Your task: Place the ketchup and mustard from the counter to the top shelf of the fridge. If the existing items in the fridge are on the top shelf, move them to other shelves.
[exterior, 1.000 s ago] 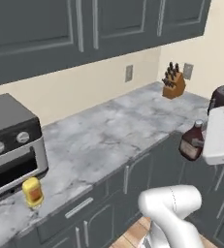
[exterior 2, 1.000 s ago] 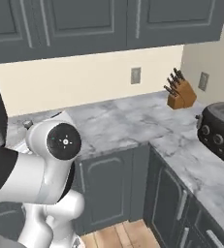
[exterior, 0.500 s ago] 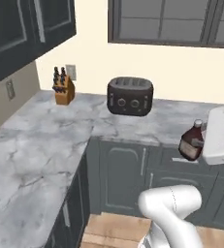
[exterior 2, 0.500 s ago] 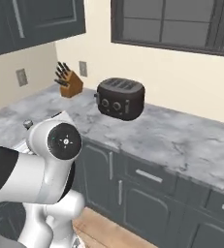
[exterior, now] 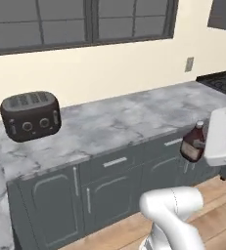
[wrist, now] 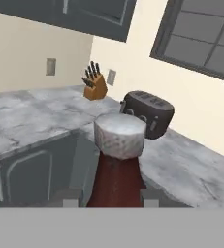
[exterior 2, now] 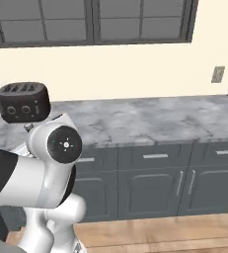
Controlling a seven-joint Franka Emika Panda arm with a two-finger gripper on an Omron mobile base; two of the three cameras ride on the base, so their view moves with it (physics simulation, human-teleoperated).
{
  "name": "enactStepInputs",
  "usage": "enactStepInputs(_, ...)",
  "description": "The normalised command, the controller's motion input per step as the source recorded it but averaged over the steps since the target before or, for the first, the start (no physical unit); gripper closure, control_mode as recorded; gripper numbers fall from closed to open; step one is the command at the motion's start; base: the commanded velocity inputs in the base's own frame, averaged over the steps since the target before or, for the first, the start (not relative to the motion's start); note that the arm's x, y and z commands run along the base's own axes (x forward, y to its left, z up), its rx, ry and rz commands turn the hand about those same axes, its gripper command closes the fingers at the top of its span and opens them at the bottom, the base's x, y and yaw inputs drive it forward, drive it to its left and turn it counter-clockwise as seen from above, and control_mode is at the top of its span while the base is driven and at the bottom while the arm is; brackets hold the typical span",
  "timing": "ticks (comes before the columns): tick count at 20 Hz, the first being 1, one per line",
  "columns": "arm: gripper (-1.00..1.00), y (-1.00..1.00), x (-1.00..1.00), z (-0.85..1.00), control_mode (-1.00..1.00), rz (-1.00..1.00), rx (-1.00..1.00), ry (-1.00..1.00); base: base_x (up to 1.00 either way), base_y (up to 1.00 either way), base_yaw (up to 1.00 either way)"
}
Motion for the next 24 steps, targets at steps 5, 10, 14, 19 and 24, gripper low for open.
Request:
enactStepInputs(5, 1.00, 0.00, 0.00, 0.00, 1.00, 0.00, 0.00, 0.00, 0.00, -0.22, -0.90)
enactStepInputs(10, 1.00, 0.00, 0.00, 0.00, 1.00, 0.00, 0.00, 0.00, 0.00, -0.28, -0.89)
enactStepInputs(14, 1.00, 0.00, 0.00, 0.00, 1.00, 0.00, 0.00, 0.00, 0.00, -0.40, -0.85)
enactStepInputs(19, 1.00, 0.00, 0.00, 0.00, 1.00, 0.00, 0.00, 0.00, 0.13, -0.50, -0.75)
enactStepInputs(24, 1.00, 0.00, 0.00, 0.00, 1.00, 0.00, 0.00, 0.00, 0.84, -0.46, -0.47)
